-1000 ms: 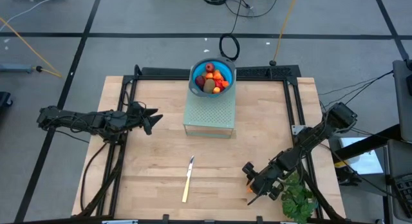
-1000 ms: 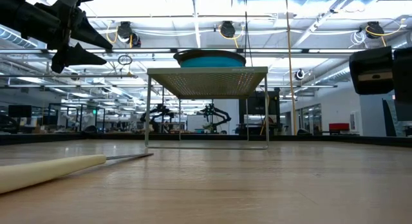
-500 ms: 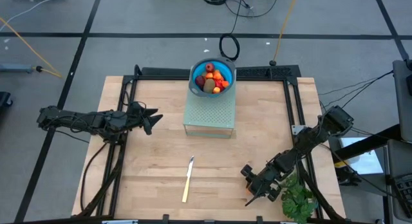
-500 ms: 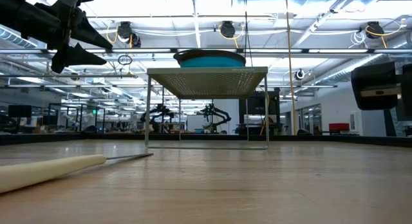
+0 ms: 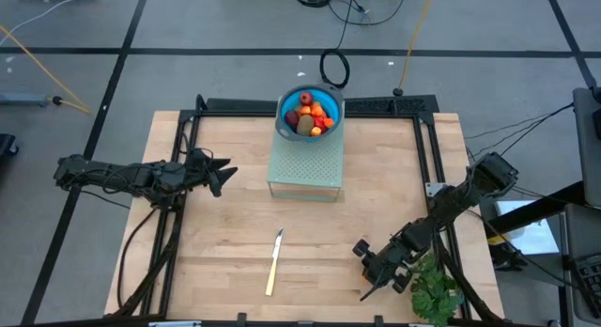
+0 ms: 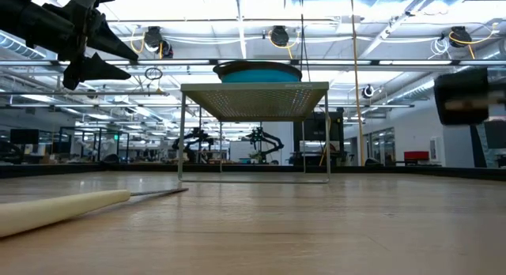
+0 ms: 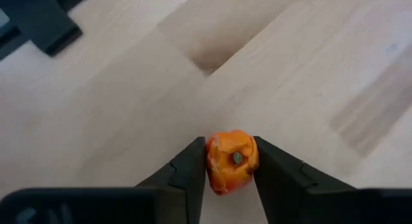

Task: Pick & Place Fruit
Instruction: Put the peach into the blue strainer bowl on the shelf

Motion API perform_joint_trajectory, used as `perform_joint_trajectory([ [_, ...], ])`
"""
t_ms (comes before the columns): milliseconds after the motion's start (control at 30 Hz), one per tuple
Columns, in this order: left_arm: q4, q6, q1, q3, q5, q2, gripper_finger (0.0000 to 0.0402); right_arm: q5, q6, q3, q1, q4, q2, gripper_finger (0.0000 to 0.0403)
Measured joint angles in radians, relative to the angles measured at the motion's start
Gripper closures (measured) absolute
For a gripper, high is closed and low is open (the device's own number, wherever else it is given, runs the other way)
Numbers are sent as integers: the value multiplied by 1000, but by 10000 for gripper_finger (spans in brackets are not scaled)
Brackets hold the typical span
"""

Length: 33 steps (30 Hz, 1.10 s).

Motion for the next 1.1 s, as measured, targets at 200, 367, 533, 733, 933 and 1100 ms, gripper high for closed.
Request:
perform_joint_trajectory([
  [200,0,0,0,0,0,0,160,18,-17,0,-13,-24,-84,303],
  [367,0,-4,0,0,0,0,160,20,-17,0,-51,-53,-173,303],
  [533,0,0,0,0,0,0,160,24,-16,0,-115,-46,-269,304],
  [733,0,10,0,0,0,0,160,145,38,0,-213,-27,-385,303],
  [933,0,10,0,0,0,0,160,201,84,0,-313,108,-458,303],
  [1100,-1,10,0,0,0,0,160,201,148,0,-383,305,-474,304],
])
